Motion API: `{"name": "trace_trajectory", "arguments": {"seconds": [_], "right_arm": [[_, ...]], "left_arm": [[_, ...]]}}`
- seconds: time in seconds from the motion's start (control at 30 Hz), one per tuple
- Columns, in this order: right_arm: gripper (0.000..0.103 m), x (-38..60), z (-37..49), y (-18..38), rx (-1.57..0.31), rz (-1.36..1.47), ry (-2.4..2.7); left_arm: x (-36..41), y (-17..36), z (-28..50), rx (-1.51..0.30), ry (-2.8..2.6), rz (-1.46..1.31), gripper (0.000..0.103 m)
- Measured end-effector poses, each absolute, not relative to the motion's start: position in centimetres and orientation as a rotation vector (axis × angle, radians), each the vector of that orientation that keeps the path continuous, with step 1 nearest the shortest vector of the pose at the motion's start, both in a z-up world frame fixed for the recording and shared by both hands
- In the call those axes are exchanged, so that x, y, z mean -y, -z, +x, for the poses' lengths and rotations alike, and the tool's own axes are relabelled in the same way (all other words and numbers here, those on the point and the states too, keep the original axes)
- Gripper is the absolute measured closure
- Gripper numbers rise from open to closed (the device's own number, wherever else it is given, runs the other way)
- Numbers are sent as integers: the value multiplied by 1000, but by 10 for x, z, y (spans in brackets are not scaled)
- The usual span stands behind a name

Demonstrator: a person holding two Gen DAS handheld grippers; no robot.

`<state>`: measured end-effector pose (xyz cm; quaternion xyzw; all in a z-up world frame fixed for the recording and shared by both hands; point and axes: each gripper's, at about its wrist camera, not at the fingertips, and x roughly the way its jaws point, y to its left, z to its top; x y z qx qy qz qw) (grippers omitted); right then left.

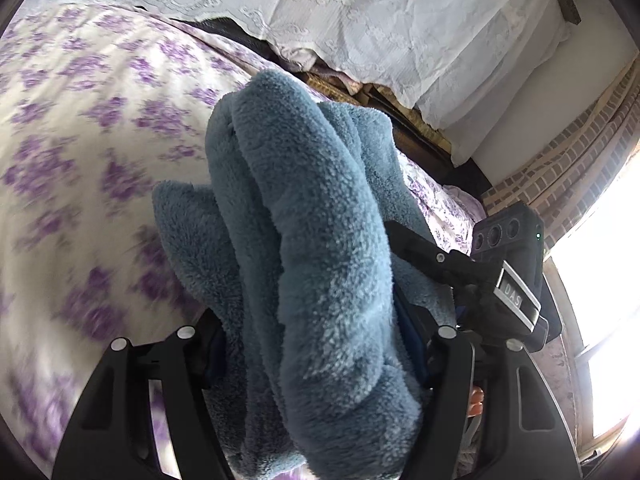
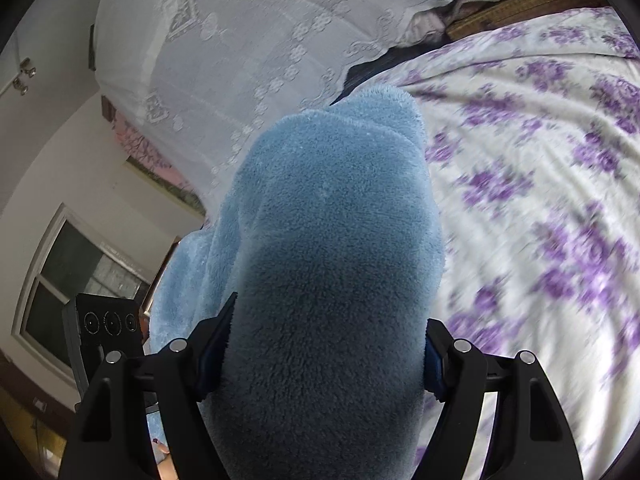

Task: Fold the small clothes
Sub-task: 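Lift the folded jacket with both grippers and carry it toward the clothes stack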

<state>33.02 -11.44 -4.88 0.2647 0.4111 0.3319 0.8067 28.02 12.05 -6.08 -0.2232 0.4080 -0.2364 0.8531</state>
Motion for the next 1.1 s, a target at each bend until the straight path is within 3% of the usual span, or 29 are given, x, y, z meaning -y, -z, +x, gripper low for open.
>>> {"name": "trace_trajectory", "arguments": {"seconds": [0.6, 1.1], "right_arm": [[25, 32, 228, 34, -956, 471, -886], [24, -94, 164, -46, -888, 392, -1154]], "left_arm": [[-200, 52, 124, -782, 358, -508, 38], [-296, -28, -6, -587, 125, -529, 37]]}}
